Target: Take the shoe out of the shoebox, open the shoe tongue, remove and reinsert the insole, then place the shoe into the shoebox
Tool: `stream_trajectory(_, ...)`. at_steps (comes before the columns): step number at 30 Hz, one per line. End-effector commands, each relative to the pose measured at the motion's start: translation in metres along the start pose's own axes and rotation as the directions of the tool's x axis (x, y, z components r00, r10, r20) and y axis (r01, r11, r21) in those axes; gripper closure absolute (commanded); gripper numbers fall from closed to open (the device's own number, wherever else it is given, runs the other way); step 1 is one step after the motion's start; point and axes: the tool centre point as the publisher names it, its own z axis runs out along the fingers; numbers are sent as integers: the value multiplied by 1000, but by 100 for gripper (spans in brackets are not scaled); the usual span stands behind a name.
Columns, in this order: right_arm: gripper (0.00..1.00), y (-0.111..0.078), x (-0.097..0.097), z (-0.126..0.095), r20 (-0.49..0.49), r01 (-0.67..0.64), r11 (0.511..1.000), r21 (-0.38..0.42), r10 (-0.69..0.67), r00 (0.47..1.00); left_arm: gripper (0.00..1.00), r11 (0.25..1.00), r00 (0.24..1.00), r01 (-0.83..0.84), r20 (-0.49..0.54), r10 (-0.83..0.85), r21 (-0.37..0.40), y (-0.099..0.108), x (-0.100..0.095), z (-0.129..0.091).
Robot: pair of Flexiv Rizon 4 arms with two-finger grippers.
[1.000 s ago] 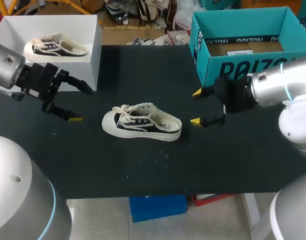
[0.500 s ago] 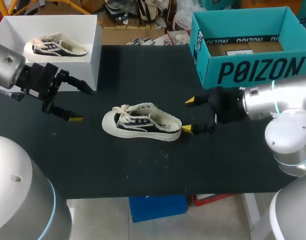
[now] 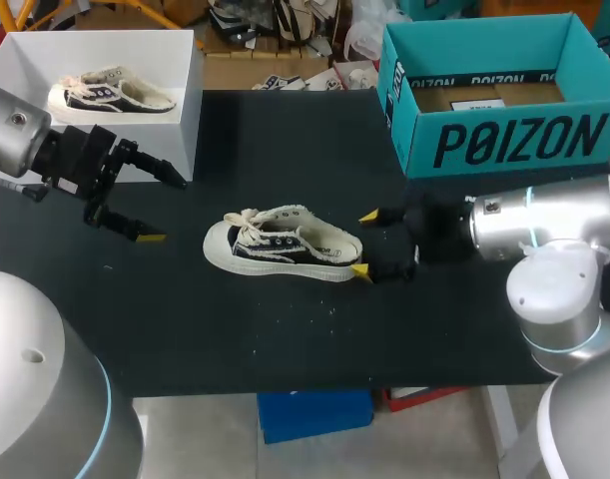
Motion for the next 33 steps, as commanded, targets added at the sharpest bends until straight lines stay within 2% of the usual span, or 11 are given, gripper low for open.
stream_trajectory(1, 0, -4, -3, 12, -3, -5, 1000, 1, 5, 1000, 0, 1000, 1000, -3, 4, 3, -1, 1, 1, 1)
stream_trajectory(16, 0, -14, -1, 32, -21, -29, 1000, -4, 29, 999, 0, 1000, 1000, -3, 4, 3, -1, 1, 1, 1)
stream_trajectory(33, 0, -22, 0, 41, -1, -55, 998, -10, 55, 998, 0, 1000, 1000, -3, 4, 3, -1, 1, 1, 1)
